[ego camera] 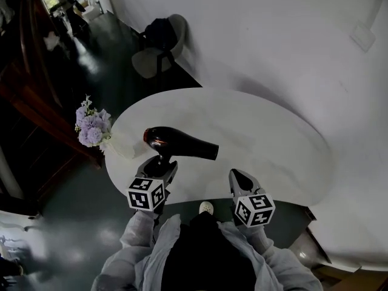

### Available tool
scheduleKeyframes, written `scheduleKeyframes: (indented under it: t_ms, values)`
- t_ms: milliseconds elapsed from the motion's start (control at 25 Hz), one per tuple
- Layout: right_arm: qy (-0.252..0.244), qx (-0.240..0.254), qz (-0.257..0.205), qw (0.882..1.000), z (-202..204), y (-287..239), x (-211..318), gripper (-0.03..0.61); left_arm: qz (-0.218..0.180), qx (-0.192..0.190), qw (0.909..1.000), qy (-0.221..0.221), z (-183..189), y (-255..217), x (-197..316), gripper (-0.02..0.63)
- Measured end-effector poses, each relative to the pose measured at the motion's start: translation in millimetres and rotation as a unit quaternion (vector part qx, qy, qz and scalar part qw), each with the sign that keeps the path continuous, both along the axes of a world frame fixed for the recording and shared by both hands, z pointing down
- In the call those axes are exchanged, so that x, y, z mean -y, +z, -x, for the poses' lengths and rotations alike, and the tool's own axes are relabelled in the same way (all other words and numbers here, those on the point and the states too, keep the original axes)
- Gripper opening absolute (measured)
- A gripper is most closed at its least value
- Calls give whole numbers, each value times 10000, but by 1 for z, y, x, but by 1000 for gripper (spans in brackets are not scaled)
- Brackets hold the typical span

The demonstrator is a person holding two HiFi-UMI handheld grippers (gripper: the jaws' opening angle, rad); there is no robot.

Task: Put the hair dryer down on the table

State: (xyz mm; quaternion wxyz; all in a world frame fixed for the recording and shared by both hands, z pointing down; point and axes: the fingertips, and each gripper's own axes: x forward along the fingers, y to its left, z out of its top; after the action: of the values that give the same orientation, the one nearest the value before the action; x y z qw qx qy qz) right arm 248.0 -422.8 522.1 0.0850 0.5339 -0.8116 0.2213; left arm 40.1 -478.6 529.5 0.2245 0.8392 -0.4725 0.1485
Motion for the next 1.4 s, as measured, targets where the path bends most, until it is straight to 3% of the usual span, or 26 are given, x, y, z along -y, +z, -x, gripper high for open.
scheduleKeyframes:
  t_ms: [680,1160,1400]
  values:
    - [-219,17,494,9985,-26,32,73,8,680,499,9964,27,-34,83,133,276]
    - [-245,111,782,9966,-32,51,94,8,1126,1008,9882,250,-50,132,149,276]
    - [-201,163,831,9962,-33,54,96,8,1122,1229,9854,358,-54,134,148,278]
